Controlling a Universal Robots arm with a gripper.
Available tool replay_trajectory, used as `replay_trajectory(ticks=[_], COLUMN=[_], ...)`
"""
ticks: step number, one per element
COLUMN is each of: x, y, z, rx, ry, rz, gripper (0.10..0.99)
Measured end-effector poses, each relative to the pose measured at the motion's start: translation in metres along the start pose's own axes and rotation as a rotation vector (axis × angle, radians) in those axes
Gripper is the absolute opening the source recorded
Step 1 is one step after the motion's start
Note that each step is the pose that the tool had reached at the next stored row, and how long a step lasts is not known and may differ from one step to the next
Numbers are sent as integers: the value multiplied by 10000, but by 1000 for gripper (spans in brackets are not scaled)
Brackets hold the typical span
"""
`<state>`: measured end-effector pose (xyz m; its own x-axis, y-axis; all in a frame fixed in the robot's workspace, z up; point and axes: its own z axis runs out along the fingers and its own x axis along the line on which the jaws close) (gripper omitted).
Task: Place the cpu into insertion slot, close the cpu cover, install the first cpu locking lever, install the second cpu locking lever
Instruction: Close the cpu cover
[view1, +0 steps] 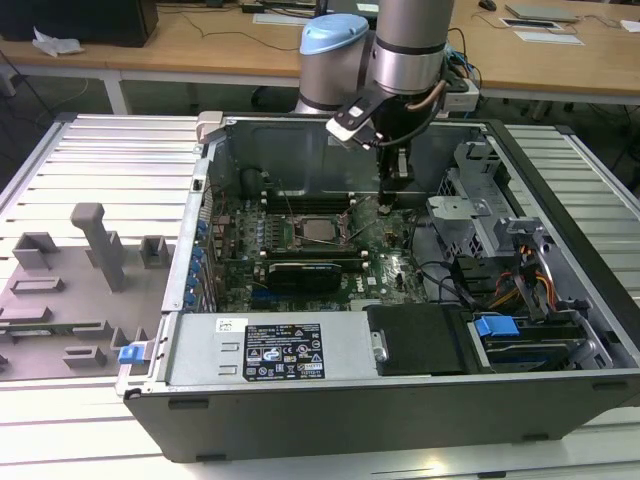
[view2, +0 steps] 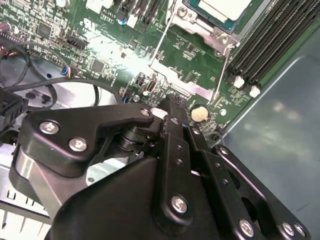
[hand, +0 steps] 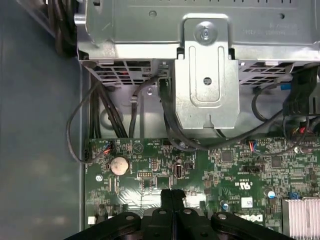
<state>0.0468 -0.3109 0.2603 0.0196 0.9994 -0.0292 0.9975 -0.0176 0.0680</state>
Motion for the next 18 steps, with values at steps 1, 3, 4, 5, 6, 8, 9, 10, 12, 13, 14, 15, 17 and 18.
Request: replay_trajectory(ticks=[1,3,4,5,6,8,9,10,12,13,14,15,17,18], x=[2,4,4,4,4,5,5,5,4,4,3,2,1,1], y=[11,19,19,19,21,39,45,47,43,4,-31,-59,-160,-190], z=[44,129,129,130,131,136,137,137,137,135,132,130,123,121], rx=[0,0,0,5,58,732,916,1030,1030,971,902,845,630,570], ry=[0,-1,-1,0,1,16,19,20,18,27,36,43,58,59], rz=[0,0,0,0,-4,-20,-27,-30,-28,-30,-26,-23,-18,-15], gripper=[106,106,106,106,106,106,106,106,106,106,106,106,106,106])
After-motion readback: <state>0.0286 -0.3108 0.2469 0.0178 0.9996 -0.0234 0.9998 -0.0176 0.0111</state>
